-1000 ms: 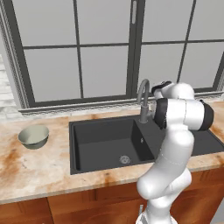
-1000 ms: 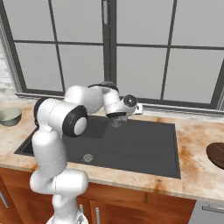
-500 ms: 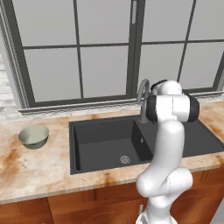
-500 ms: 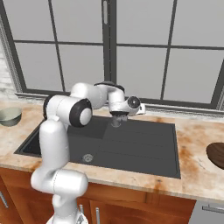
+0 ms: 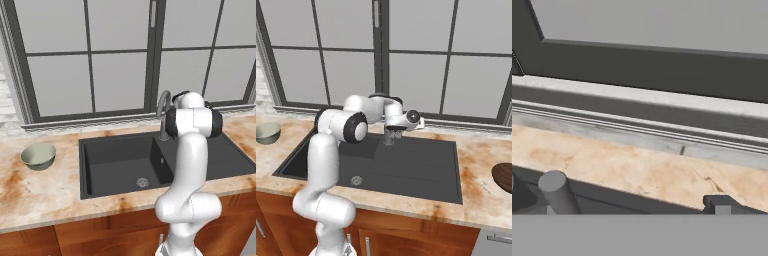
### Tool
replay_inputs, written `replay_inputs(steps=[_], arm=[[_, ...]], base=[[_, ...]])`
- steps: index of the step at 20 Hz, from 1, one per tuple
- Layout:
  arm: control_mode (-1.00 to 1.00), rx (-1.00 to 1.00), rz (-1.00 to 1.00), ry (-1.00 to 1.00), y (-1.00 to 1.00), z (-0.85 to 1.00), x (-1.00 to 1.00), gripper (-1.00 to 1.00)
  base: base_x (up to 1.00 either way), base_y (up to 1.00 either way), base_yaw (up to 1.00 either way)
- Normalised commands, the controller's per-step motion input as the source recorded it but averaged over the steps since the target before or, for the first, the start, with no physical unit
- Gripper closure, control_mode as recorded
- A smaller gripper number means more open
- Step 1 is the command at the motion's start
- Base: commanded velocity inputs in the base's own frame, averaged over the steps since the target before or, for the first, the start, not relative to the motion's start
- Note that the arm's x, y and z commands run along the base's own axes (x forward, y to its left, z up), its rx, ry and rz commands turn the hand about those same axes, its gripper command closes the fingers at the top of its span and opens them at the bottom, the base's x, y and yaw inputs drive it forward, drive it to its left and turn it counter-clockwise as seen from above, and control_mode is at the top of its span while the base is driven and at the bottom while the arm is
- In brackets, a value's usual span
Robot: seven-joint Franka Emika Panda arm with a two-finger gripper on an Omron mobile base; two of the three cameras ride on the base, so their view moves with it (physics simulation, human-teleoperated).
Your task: Rinse each bowl for a few seconds and place them down in the sink or on the counter.
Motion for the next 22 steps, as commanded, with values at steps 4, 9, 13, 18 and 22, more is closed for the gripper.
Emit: replay_inputs(steps=[4,9,13,18,22], arm=[[-1.00,0.00,0.00,0.00,-0.07,-0.22,0.41,-1.00],[-1.00,-0.08,0.00,-0.08,-0.13,-0.42,0.17,-1.00],[-1.00,-0.22,-0.02,-0.13,-0.12,-0.76,0.00,-1.00],[-1.00,-0.24,-0.04,-0.11,-0.08,-0.91,0.00,-1.00],[-1.00,-0.22,-0.05,-0.08,-0.17,-0.93,-0.02,-1.00]], base=[[0.00,0.00,0.00],[0.00,0.00,0.00],[0.00,0.00,0.00],[0.00,0.00,0.00],[0.00,0.00,0.00]])
